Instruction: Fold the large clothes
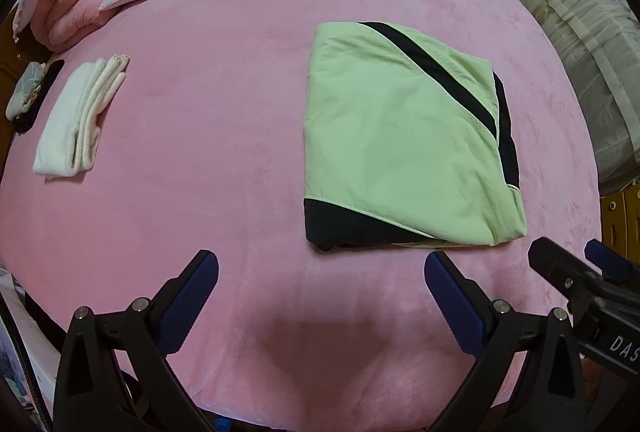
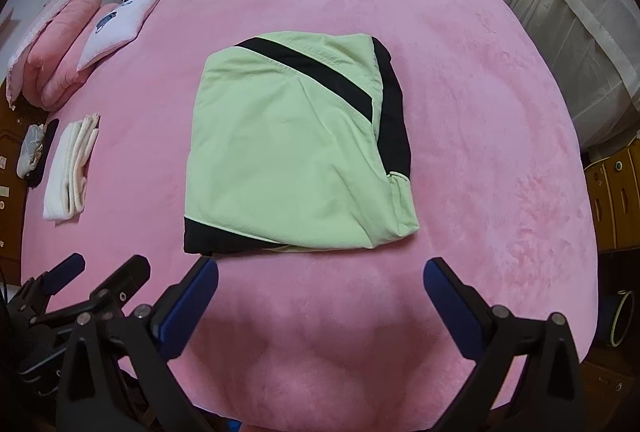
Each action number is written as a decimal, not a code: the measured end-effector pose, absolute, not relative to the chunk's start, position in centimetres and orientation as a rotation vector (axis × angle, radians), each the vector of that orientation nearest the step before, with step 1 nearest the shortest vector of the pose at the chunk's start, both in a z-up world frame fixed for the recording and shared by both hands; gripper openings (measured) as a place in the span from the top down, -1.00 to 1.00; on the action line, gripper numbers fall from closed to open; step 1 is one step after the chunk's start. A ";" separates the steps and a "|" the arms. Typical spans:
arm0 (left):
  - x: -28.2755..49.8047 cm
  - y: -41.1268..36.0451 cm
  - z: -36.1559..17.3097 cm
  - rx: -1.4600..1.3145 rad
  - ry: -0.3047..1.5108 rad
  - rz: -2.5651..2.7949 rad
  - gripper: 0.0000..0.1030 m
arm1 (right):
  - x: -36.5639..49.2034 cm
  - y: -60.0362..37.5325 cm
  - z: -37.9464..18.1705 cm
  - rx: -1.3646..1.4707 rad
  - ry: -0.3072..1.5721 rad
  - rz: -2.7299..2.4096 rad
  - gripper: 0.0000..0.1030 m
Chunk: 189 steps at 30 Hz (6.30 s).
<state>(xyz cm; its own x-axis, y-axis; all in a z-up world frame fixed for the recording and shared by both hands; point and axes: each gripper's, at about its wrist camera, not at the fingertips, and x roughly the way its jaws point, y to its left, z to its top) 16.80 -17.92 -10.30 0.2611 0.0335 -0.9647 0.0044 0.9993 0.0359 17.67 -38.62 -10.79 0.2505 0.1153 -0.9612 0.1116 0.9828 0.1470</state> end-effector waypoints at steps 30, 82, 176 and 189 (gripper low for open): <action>26.4 -16.7 -20.1 0.129 1.441 -0.029 -0.98 | 23.6 -47.3 -21.7 0.519 1.332 -0.004 -0.98; 17.2 -10.3 -14.9 -0.421 1.341 -0.165 0.52 | 18.4 -38.3 -11.1 0.394 1.315 0.388 0.81; 16.0 39.7 -19.1 -0.315 1.382 0.409 -0.61 | 19.9 16.0 -16.0 -0.158 1.434 0.311 -0.19; 9.6 24.1 -16.2 -0.159 1.460 0.242 -0.61 | 7.0 -3.3 -13.9 -0.055 1.491 0.202 -0.55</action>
